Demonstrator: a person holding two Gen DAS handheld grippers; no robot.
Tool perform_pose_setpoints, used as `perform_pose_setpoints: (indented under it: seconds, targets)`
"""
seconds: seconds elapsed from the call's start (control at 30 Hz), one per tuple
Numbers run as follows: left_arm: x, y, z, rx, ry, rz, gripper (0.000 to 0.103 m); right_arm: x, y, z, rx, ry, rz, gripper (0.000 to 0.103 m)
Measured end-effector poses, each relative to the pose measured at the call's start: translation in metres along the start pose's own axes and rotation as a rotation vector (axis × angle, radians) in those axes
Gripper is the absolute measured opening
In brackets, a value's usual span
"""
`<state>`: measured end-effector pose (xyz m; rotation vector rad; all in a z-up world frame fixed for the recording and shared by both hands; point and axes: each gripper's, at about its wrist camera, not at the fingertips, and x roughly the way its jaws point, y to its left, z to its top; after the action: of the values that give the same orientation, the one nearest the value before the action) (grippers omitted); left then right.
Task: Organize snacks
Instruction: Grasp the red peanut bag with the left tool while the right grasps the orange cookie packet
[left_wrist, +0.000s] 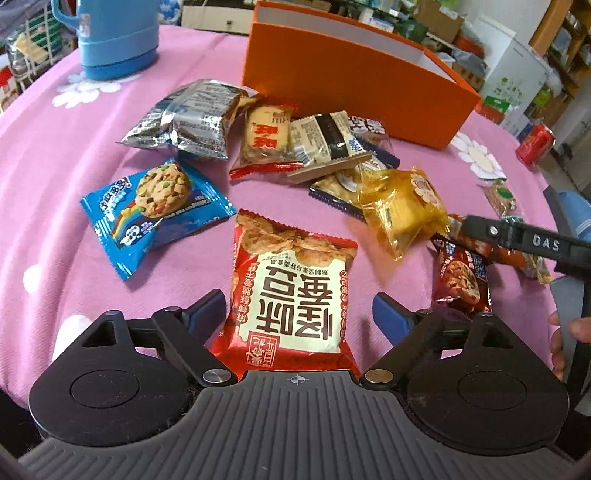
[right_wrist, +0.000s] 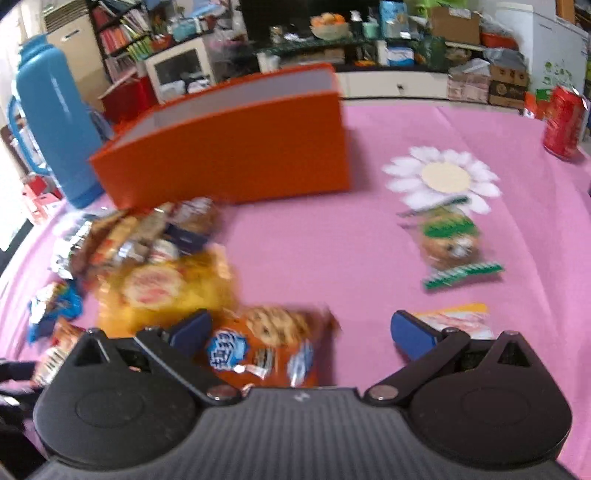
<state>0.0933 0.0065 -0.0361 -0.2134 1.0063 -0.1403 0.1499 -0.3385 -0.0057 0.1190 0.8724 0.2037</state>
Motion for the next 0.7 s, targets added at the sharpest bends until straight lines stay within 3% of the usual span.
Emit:
perform_pose_setpoints:
  seconds: [0.13, 0.23, 0.37, 0.5, 0.63, 0.7]
  targets:
    - [0.002, -0.004, 0.001, 0.016, 0.002, 0.011, 0.069, -0.006, -0.023, -0.003, 0.009, -0.002, -0.069, 0.102]
    - [0.003, -0.004, 0.002, 0.013, 0.005, 0.013, 0.071, -0.017, -0.025, -0.002, 0.019, -0.037, 0.000, 0.102]
    - [0.003, -0.008, 0.002, 0.032, 0.009, 0.015, 0.072, -0.014, 0.001, 0.000, -0.196, -0.047, 0.001, 0.102]
    - [0.004, -0.012, 0.001, 0.071, 0.001, 0.037, 0.073, 0.003, -0.001, 0.002, -0.282, -0.022, -0.019, 0.102]
    - [0.011, -0.014, 0.001, 0.089, 0.002, 0.058, 0.074, 0.016, -0.006, 0.001, -0.288, 0.016, 0.014, 0.085]
    - [0.014, -0.018, 0.000, 0.120, -0.004, 0.085, 0.073, 0.016, -0.006, -0.002, -0.281, -0.006, 0.023, 0.087]
